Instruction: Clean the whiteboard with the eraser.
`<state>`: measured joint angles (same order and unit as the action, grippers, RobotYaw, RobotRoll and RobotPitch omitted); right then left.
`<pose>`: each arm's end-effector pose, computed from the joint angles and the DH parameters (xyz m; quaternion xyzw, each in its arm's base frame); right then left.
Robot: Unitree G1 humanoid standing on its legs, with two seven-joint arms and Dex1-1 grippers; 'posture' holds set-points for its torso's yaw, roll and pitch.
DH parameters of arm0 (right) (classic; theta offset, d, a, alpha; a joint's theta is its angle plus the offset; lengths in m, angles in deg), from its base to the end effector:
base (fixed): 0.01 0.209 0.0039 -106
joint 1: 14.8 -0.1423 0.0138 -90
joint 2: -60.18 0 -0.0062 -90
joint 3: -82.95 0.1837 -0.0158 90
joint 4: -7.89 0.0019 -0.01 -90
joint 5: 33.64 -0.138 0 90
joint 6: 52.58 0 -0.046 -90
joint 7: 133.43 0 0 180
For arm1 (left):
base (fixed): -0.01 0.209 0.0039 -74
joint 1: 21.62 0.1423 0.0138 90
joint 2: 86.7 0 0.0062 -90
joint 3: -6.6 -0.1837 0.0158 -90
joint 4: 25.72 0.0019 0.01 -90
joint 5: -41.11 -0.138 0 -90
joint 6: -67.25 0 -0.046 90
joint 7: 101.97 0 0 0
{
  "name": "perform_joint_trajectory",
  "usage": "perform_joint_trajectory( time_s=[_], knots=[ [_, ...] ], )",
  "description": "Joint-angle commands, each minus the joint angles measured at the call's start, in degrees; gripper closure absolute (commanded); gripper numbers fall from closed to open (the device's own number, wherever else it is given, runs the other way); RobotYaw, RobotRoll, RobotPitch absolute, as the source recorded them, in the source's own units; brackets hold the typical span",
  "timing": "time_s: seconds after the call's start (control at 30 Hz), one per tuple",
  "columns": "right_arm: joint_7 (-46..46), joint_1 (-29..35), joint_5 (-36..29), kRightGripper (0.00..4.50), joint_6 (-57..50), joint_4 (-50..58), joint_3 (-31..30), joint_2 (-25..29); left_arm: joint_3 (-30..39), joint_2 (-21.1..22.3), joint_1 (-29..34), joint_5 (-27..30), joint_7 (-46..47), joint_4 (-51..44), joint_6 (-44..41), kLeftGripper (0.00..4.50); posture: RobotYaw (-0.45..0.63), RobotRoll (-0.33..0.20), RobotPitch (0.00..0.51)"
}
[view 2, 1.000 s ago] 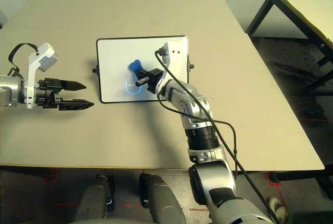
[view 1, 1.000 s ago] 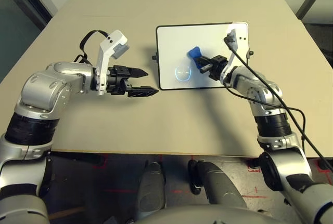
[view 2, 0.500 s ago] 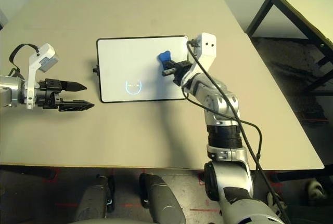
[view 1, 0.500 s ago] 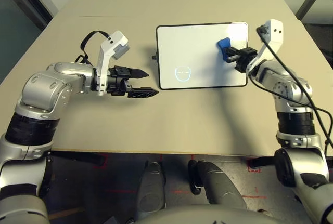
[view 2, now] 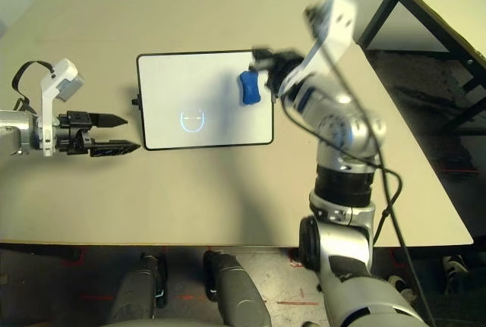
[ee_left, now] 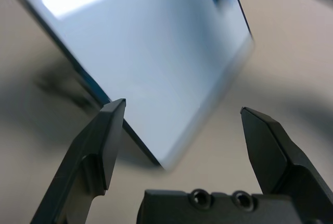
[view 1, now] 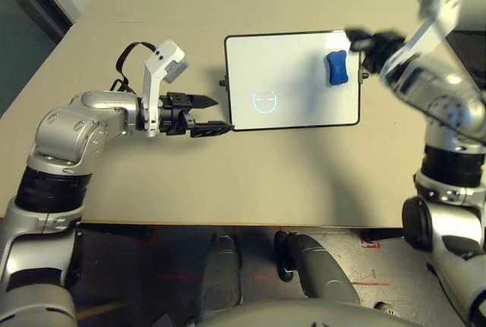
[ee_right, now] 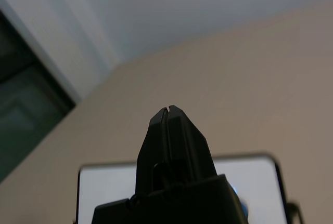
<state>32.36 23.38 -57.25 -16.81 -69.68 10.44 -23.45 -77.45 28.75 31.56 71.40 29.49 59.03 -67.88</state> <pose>0.2722 -0.1991 0.2870 0.0211 -0.1196 0.1724 0.9775 0.2725 0.2434 0.2346 0.0816 0.0463 -0.4152 0.9049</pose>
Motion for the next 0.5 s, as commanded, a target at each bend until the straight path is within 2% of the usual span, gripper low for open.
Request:
perform_joint_trajectory(
  time_s=[0.03, 0.17, 0.3, 0.43, 0.5],
  knots=[
    [0.9, 3.7, 0.7, 4.46, -1.4, -1.3, 1.6, 2.9, 5.0, -1.9, -1.0, -2.8, 5.5, 3.0, 8.0, 0.0, -0.08, 0.0, 0.136],
    [2.1, 11.3, 4.2, 4.46, -1.3, -3.7, -0.1, 6.6, 11.2, -3.3, -1.5, -6.1, 13.1, 9.2, 17.9, 0.0, -0.08, 0.0, 0.131],
    [5.4, 15.3, 6.6, 4.46, -0.8, -8.6, 2.1, 7.1, 17.9, -4.0, -1.6, -8.0, 21.8, 16.3, 24.8, 0.0, -0.07, 0.0, 0.132],
    [3.6, 13.5, 4.2, 4.46, -0.4, -8.5, 1.4, 5.4, 21.5, -4.1, -0.6, -7.9, 25.6, 20.9, 27.8, 0.0, -0.07, 0.0, 0.134],
    [1.7, 12.9, 2.7, 4.04, -2.0, -7.0, -0.7, 4.3, 21.6, -3.7, 0.7, -9.2, 26.9, 22.4, 29.0, 0.0, -0.07, 0.0, 0.138]
  ],
)
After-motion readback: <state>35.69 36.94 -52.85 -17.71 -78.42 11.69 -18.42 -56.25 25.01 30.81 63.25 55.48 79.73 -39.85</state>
